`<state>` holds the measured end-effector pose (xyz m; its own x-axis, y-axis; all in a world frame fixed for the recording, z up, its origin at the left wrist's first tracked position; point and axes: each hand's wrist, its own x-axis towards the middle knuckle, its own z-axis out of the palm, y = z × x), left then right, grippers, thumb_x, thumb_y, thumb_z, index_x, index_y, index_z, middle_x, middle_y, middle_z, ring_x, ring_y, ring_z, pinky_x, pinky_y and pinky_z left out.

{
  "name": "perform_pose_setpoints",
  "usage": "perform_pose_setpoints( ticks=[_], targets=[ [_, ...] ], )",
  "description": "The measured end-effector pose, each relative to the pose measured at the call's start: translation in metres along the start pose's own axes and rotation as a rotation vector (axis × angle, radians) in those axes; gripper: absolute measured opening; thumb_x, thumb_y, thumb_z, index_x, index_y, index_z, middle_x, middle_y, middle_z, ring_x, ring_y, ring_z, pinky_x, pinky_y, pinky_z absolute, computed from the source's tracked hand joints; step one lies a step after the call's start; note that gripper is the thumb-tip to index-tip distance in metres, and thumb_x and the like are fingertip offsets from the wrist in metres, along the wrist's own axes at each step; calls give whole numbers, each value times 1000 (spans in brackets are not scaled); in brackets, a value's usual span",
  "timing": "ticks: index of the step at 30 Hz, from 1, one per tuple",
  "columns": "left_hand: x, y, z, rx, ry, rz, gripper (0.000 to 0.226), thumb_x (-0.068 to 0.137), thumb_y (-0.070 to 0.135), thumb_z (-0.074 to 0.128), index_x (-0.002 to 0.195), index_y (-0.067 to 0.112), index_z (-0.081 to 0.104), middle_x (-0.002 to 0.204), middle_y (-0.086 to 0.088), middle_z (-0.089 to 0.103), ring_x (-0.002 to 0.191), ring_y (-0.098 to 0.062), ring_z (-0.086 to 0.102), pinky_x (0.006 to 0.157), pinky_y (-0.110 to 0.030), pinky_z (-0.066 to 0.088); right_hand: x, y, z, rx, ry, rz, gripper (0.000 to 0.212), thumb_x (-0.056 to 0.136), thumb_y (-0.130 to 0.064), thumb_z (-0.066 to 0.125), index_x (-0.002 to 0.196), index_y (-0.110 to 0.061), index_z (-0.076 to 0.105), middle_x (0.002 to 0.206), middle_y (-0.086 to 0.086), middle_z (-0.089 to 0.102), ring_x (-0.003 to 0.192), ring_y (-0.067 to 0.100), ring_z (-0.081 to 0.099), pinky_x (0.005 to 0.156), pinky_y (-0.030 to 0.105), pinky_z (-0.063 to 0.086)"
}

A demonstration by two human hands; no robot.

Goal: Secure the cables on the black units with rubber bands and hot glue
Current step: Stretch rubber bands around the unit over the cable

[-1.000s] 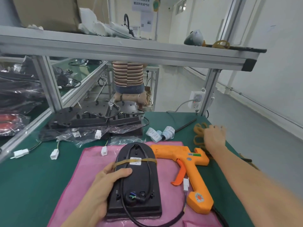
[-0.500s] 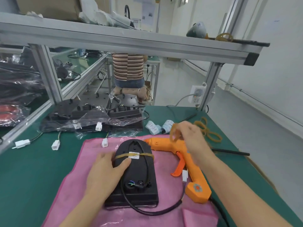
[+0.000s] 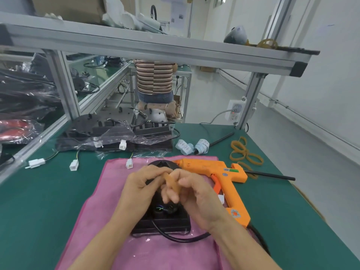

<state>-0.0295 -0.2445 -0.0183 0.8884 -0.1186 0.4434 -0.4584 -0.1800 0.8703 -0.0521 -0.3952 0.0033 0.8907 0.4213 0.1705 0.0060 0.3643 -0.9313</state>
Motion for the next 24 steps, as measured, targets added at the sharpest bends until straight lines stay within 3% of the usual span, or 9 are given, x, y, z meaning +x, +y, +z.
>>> perform_pose_setpoints(
  ticks=[2, 4, 6, 8, 11, 13, 18, 21, 24],
  targets=[
    [3, 5, 0, -39, -27, -20, 48, 83, -11, 62, 83, 35, 77, 89, -1, 70, 83, -9, 65, 78, -22, 48, 0, 2, -4, 109, -80, 48, 32, 80, -7, 36, 78, -10, 67, 57, 1, 56, 55, 17, 54, 68, 25, 47],
    [6, 12, -1, -78, -54, -21, 51, 83, -9, 63, 81, 40, 78, 85, -1, 66, 78, -3, 62, 74, -15, 47, 1, -2, -9, 95, -160, 122, 37, 83, 1, 39, 86, -12, 73, 74, 5, 68, 50, 11, 57, 65, 22, 49],
    [9, 19, -2, -68, -92, 13, 46, 82, -2, 66, 82, 42, 77, 82, 3, 63, 75, 3, 59, 70, -11, 46, 2, -8, -12, -12, -255, 202, 30, 89, -1, 49, 96, -14, 75, 94, 6, 73, 48, 5, 59, 64, 19, 51],
    [9, 28, 0, -51, -169, 26, 33, 81, 5, 69, 86, 36, 78, 80, 8, 61, 74, 3, 59, 68, -11, 46, 4, -14, -13, -98, -349, 235, 20, 91, -14, 59, 104, -18, 74, 97, 3, 74, 47, 2, 60, 62, 17, 52],
    [12, 34, -1, -201, -205, -56, 24, 73, 1, 73, 88, 19, 79, 76, 3, 63, 74, -5, 61, 69, -17, 50, 4, -22, -10, -19, -339, 216, 28, 85, -35, 69, 110, -20, 73, 100, 2, 74, 65, 5, 69, 60, 16, 55],
    [11, 31, -9, -353, -242, -179, 38, 59, 2, 80, 92, 20, 79, 72, -4, 60, 69, -12, 58, 65, -20, 51, -2, -22, -8, 34, -319, 231, 40, 82, -41, 68, 118, -22, 69, 108, 2, 72, 84, 11, 72, 66, 17, 56],
    [-14, 19, -17, -314, -320, -184, 37, 62, 18, 76, 98, 13, 72, 78, 1, 67, 73, -8, 59, 67, -16, 49, -22, -10, -2, -80, -348, 273, 55, 82, -59, 57, 124, -25, 62, 110, 1, 71, 99, 15, 69, 81, 19, 53],
    [-26, 13, -25, -346, -363, -189, 48, 60, 21, 70, 108, 16, 66, 98, 0, 70, 94, -11, 64, 83, -20, 49, -29, -12, -13, -137, -133, 300, 61, 83, -67, 48, 121, -21, 62, 96, 2, 73, 81, 14, 71, 71, 18, 54],
    [-40, 12, -26, 97, -442, -24, 48, 61, 23, 71, 106, 35, 60, 106, 11, 65, 103, -8, 58, 92, -23, 44, -33, -6, -26, -253, 139, 290, 59, 84, -59, 42, 121, -15, 58, 80, 3, 72, 64, 12, 67, 59, 18, 51]
  ],
)
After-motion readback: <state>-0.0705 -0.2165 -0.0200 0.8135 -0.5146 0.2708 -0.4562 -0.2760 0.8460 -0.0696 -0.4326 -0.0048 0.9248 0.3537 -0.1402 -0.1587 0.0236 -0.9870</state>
